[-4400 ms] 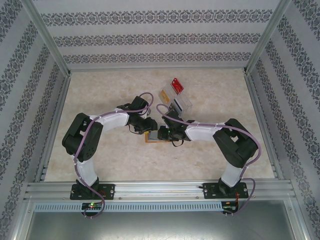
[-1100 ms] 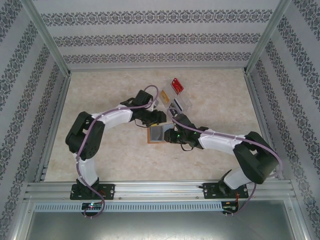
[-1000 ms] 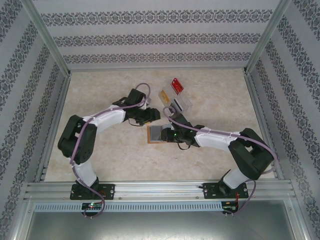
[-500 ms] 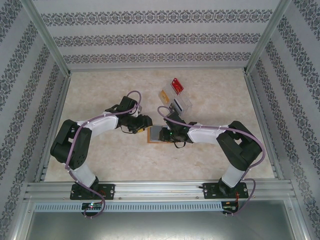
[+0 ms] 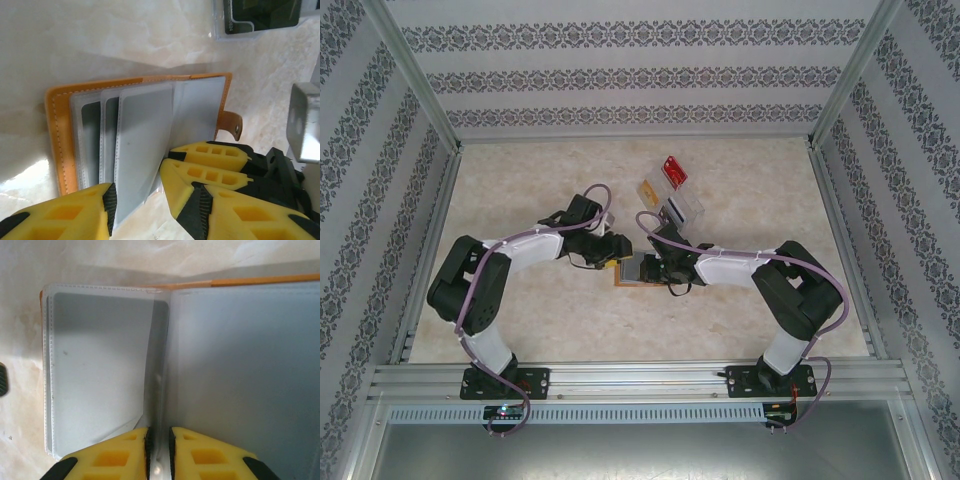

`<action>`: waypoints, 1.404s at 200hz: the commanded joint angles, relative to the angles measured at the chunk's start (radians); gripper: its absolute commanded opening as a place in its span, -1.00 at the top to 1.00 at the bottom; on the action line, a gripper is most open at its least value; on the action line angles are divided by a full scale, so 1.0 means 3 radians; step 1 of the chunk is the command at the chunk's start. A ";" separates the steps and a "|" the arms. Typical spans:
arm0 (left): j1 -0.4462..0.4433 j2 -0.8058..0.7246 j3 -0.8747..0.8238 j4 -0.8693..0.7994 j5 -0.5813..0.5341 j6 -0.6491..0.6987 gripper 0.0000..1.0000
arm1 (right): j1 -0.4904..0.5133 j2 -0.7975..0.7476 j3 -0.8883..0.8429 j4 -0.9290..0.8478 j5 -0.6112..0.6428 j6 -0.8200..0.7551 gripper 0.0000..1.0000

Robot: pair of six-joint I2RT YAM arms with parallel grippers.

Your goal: Take the credit cards out of the card holder

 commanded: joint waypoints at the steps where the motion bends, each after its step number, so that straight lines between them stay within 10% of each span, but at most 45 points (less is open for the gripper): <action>1: -0.0056 0.0110 0.0108 0.0041 -0.0022 0.0066 0.03 | -0.0038 0.0142 -0.0090 -0.0151 0.0105 0.0035 0.61; 90: -0.0114 0.0329 0.0158 -0.0001 -0.0095 0.0148 0.06 | -0.0054 0.0160 -0.0139 -0.0095 0.0085 0.0067 0.62; 173: -0.0155 0.0385 0.0293 -0.0047 -0.0004 0.0219 0.60 | -0.0068 0.0076 -0.0172 -0.0012 0.0010 0.0069 0.62; 281: -0.0149 -0.0114 0.0466 -0.1356 -0.1024 0.0935 0.78 | -0.0083 -0.0874 -0.0459 0.0058 0.0090 0.0089 0.15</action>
